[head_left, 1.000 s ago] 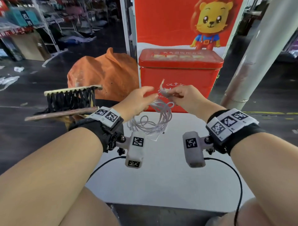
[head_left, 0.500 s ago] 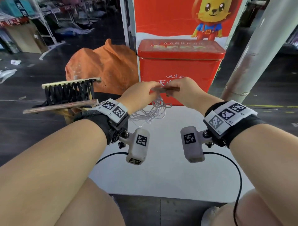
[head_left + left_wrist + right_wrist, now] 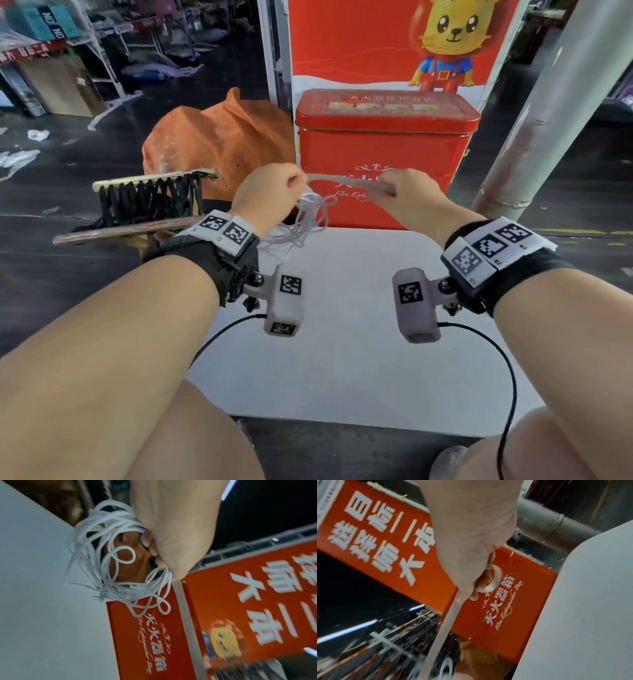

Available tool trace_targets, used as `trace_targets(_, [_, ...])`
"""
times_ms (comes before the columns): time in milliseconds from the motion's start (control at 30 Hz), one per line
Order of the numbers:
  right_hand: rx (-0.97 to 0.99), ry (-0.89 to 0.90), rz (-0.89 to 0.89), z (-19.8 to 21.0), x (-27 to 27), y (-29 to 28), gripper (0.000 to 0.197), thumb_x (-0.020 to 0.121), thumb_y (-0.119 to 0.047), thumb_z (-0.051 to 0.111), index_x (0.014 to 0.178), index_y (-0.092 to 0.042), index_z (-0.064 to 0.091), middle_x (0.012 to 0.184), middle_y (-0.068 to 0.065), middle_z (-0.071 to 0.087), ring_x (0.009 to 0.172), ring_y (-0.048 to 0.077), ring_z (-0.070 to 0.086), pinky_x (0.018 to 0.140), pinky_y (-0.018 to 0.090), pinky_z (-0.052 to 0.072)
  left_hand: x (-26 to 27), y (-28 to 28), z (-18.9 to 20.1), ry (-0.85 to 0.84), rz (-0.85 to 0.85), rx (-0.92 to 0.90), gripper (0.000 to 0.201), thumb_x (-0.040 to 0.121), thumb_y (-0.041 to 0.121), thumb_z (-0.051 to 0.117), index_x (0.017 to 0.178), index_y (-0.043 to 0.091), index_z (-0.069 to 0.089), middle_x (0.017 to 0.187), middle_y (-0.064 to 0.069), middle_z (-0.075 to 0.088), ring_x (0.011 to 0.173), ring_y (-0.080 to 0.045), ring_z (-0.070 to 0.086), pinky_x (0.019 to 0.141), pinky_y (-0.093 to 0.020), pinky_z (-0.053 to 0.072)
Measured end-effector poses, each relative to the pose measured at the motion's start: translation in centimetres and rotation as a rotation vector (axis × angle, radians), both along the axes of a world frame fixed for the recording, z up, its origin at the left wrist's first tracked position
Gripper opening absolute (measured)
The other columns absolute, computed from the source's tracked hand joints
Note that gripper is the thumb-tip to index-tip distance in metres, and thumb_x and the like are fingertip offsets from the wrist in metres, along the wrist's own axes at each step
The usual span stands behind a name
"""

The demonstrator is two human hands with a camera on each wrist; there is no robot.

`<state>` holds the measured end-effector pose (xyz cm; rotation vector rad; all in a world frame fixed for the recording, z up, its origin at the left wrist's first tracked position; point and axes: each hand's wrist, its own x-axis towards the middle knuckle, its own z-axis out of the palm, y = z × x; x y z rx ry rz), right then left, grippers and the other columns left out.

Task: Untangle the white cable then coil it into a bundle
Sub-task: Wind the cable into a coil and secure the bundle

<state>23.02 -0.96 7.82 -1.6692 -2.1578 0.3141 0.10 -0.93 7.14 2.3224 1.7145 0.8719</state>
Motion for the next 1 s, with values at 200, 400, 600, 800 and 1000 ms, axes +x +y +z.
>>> trace_targets(200, [-0.089, -0.164, -0.393, -1.4, 2.8, 0.6, 0.039, 0.094, -0.043, 0.039, 0.096, -0.014, 0.065, 0.109, 0.010, 0.060, 0.109, 0.031, 0.048, 0.097, 0.047, 0.031, -3.0, 0.3, -1.6, 0.045, 0.182, -0.177, 0.031, 0.096, 0.016, 0.039, 0.101, 0.008, 0.068, 0.071, -0.004, 0.059, 0.062, -0.023, 0.050, 0.053, -0.030, 0.032])
trace_targets(400, [-0.065, 0.111, -0.001, -0.5, -0.5, -0.6, 0.050, 0.095, -0.038, 0.049, 0.138, -0.013, 0.044, 0.143, 0.004, 0.044, 0.133, 0.021, 0.039, 0.108, 0.031, 0.028, 0.4, -0.6, -0.8, 0.092, -0.046, -0.199, 0.033, 0.098, 0.026, 0.043, 0.084, 0.008, 0.066, 0.063, -0.006, 0.057, 0.055, -0.020, 0.048, 0.050, -0.031, 0.030])
trace_targets(600, [-0.059, 0.277, 0.252, 0.5, -3.3, -1.1, 0.028, 0.088, -0.021, 0.066, 0.113, -0.009, 0.068, 0.107, 0.006, 0.068, 0.097, 0.016, 0.060, 0.087, 0.022, 0.045, 3.4, -1.1, 0.1, 0.065, -0.208, -0.203, 0.022, 0.095, 0.027, 0.053, 0.084, 0.013, 0.066, 0.061, 0.006, 0.050, 0.060, -0.017, 0.048, 0.055, -0.031, 0.031])
trace_targets(800, [0.052, 0.012, 0.190, 0.4, -1.7, -0.2, 0.025, 0.083, -0.039, 0.067, 0.093, -0.017, 0.072, 0.095, 0.004, 0.052, 0.092, 0.018, 0.045, 0.089, 0.029, 0.031, 2.7, -1.2, 0.5, -0.072, -0.232, -0.201, 0.025, 0.097, 0.029, 0.050, 0.096, 0.015, 0.071, 0.079, -0.009, 0.066, 0.060, -0.014, 0.052, 0.060, -0.032, 0.041])
trace_targets(1000, [0.159, 0.124, 0.045, 0.4, -0.9, 0.2, 0.017, 0.086, -0.021, 0.061, 0.077, -0.010, 0.068, 0.090, 0.003, 0.063, 0.088, 0.024, 0.058, 0.083, 0.038, 0.048, 1.4, -0.7, 0.4, -0.092, -0.143, -0.180, 0.027, 0.099, 0.031, 0.047, 0.095, 0.012, 0.067, 0.058, 0.002, 0.052, 0.048, -0.014, 0.042, 0.048, -0.025, 0.033])
